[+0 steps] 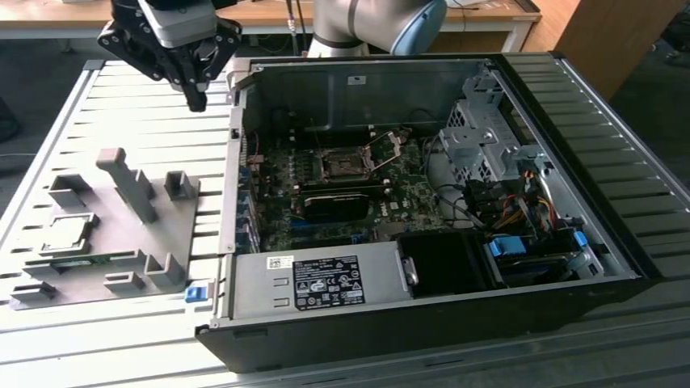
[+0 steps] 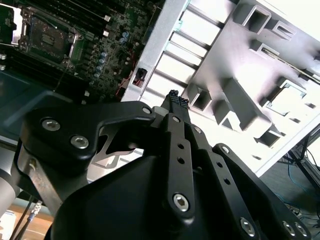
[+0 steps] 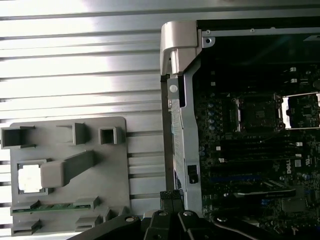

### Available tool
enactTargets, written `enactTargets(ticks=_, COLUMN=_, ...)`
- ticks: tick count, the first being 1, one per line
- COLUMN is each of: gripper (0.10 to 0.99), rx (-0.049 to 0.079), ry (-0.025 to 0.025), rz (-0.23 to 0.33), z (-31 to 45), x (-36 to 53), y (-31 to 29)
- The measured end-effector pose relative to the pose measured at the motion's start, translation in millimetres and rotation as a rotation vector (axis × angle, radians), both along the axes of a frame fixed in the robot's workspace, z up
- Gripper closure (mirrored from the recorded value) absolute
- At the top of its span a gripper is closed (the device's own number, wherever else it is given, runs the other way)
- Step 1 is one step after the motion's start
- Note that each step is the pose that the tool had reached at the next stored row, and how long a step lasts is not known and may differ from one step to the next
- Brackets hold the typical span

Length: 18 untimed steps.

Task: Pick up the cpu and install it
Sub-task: 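Reach for the cpu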

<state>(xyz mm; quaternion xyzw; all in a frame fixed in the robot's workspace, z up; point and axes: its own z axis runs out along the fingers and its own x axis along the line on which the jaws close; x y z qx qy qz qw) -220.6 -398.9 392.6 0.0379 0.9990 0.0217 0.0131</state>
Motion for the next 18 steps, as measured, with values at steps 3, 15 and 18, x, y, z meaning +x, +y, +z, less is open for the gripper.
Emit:
enactTargets(ticks=3, gripper=0.980, rx=0.000, ry=0.0000, rz=0.000, z=0.0, x=-2.1, y=0.0)
enactTargets(ticks=15, gripper=0.980, rx=0.000, ry=0.0000, rz=0.000, z=-0.3, x=-10.9, y=0.0)
enactTargets(ticks=18, gripper=0.980, rx=0.000, ry=0.0000, rz=0.000, z=-0.4, x=-13.0, y=0.0)
